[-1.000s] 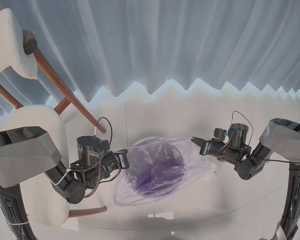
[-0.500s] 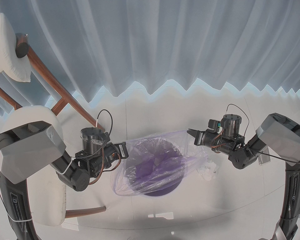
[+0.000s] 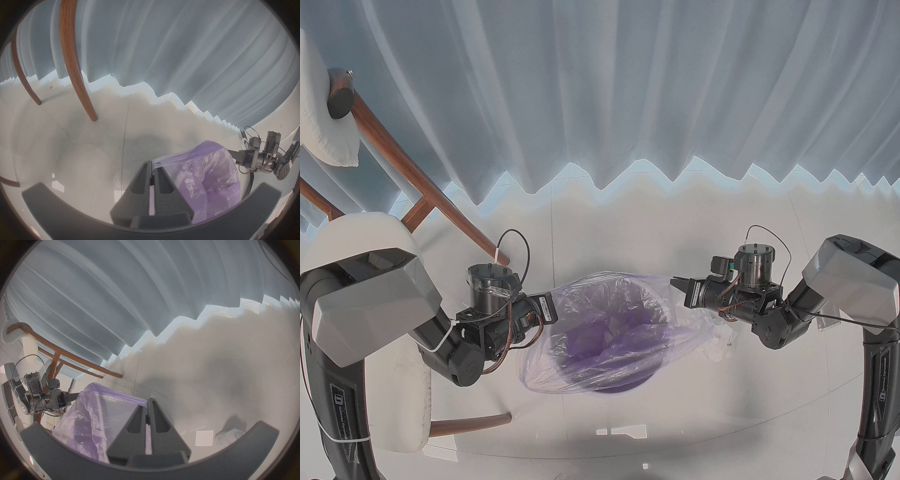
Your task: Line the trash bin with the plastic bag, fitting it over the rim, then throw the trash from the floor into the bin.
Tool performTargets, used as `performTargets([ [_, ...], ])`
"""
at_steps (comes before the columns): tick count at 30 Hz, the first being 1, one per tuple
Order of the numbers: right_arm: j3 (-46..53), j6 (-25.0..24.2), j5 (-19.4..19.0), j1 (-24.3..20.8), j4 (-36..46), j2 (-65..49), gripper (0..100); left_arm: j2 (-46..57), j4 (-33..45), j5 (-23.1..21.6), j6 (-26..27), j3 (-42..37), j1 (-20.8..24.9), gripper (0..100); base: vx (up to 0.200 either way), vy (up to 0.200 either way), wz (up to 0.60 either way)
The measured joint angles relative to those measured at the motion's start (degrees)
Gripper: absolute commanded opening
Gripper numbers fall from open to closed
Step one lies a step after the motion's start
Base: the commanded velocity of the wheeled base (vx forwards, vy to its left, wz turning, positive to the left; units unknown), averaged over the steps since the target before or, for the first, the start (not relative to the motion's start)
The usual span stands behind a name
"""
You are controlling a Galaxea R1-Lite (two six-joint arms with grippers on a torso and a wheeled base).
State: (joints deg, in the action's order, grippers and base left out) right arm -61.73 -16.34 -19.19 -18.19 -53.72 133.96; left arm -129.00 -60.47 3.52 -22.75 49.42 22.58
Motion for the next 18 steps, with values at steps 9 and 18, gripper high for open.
performTargets([
  [9, -2.79, -4.85, 0.12, -0.24, -1.05, -0.48, 0, 0.59, -0.22, 0.85, -2.49, 2.97, 0.0, 0, 0.0, 0.0, 0.0],
  [18, -7.01, -6.16, 2.36, -0.63, 4.11, -0.98, 0, 1.24, 4.06, 1.07, -2.97, 5.64, -0.23, 0, 0.0, 0.0, 0.0],
])
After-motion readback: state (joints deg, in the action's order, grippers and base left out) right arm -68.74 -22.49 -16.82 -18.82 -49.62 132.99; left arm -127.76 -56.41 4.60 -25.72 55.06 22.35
